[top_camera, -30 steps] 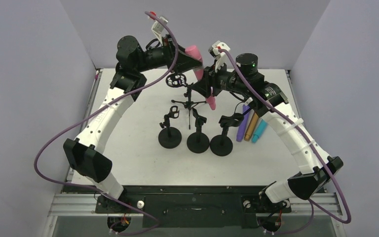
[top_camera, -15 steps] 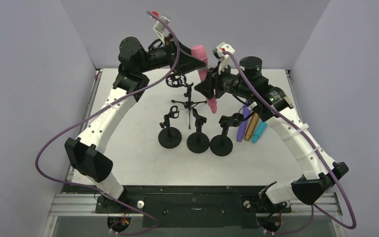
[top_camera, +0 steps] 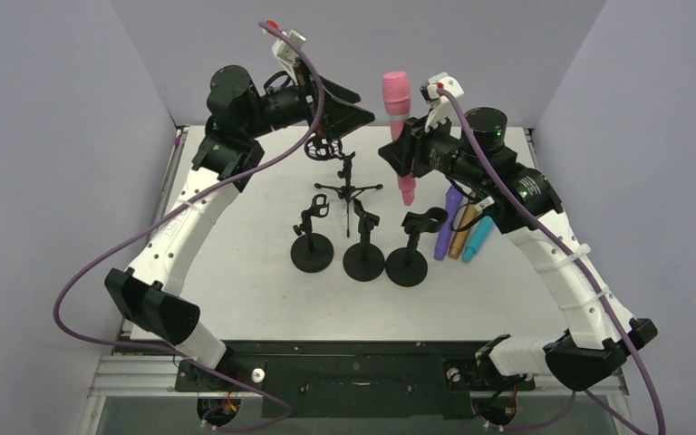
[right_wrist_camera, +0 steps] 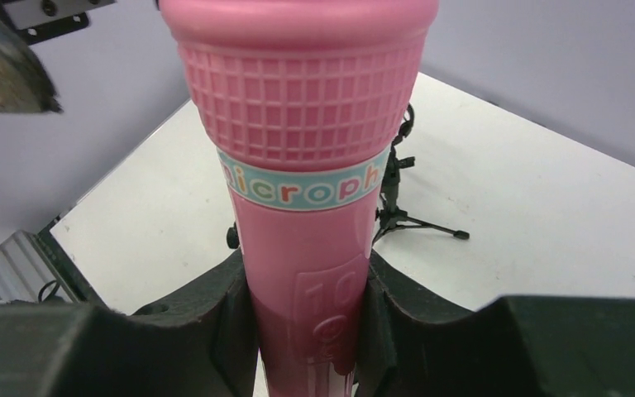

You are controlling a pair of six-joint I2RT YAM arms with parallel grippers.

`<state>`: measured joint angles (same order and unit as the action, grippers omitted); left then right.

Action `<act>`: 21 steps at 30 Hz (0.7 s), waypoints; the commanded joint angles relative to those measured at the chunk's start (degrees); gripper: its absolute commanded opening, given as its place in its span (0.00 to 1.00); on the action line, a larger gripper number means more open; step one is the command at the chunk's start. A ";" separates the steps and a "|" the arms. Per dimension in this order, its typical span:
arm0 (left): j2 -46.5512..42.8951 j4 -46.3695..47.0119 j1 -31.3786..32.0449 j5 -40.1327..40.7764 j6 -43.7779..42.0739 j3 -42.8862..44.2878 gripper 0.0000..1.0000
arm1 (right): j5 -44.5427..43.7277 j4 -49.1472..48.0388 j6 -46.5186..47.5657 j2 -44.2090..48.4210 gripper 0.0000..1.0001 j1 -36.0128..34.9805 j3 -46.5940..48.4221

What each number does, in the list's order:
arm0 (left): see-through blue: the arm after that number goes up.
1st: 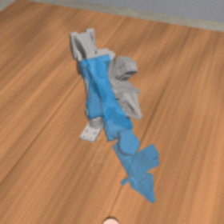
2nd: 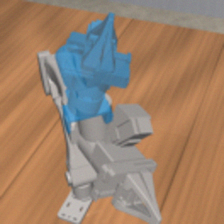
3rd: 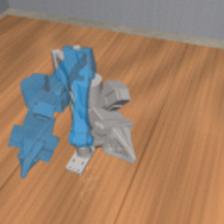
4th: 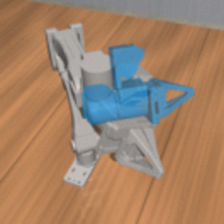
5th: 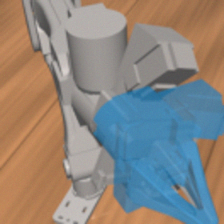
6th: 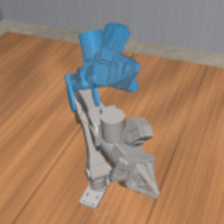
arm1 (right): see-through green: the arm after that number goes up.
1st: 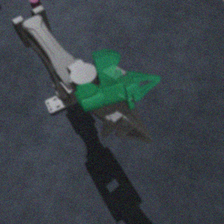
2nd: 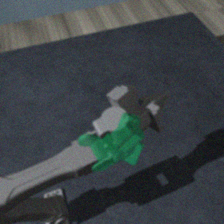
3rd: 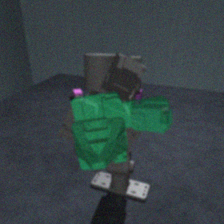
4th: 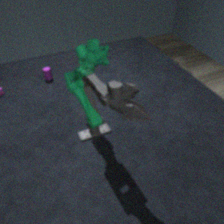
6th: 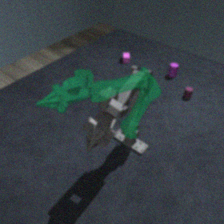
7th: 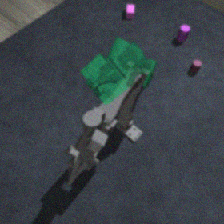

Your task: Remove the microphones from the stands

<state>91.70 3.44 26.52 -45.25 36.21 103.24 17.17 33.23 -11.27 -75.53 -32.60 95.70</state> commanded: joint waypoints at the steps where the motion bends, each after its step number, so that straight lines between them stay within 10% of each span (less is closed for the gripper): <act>1: -6.84 -5.53 -0.69 8.12 -6.01 1.06 0.96 | -5.17 -0.76 -1.64 3.84 0.00 0.81 -0.47; 21: -17.70 -21.11 -2.79 27.43 -13.93 -9.98 0.96 | -10.15 11.56 -13.00 16.92 0.00 28.04 -10.28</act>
<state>76.84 -15.51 23.88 -21.06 22.90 94.85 7.84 42.02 -20.75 -61.54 -10.33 88.14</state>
